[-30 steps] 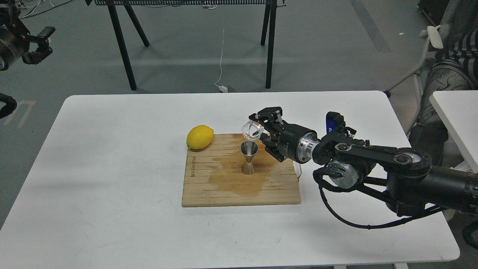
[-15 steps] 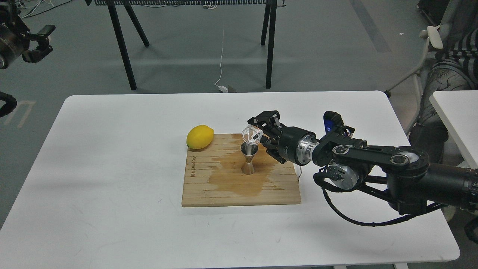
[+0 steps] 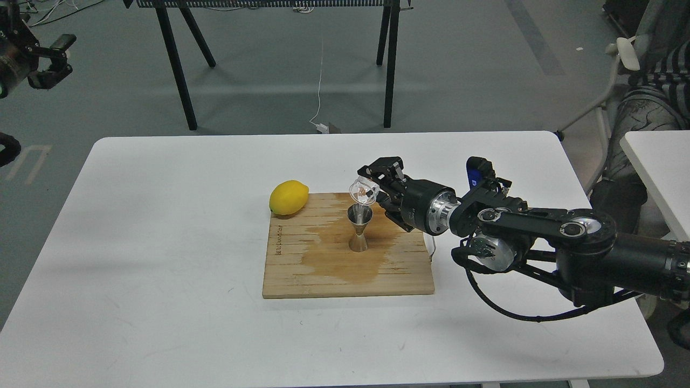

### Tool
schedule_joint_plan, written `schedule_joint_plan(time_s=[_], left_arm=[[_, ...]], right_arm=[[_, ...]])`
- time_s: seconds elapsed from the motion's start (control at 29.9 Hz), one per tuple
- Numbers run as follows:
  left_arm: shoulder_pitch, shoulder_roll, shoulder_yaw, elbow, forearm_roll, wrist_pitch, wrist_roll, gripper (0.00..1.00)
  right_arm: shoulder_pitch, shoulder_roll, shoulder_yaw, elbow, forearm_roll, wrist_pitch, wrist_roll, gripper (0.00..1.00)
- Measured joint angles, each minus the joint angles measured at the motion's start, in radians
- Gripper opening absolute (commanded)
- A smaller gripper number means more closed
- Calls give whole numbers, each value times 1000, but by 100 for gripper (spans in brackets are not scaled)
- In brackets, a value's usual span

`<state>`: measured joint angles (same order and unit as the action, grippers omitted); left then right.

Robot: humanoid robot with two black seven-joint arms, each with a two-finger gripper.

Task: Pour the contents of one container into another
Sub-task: 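Tilt the glass cup with the right gripper to pour into the jigger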

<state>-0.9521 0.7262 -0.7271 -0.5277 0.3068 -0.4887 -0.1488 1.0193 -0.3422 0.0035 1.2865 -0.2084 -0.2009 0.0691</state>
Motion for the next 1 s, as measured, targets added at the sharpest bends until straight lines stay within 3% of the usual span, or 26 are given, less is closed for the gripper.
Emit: schedule_joint_plan(time_s=[1.0], left_arm=[[0,3,-2,0,0,0,0,100]], right_arm=[[66,14,-95,-6,-97,-9,17,2]])
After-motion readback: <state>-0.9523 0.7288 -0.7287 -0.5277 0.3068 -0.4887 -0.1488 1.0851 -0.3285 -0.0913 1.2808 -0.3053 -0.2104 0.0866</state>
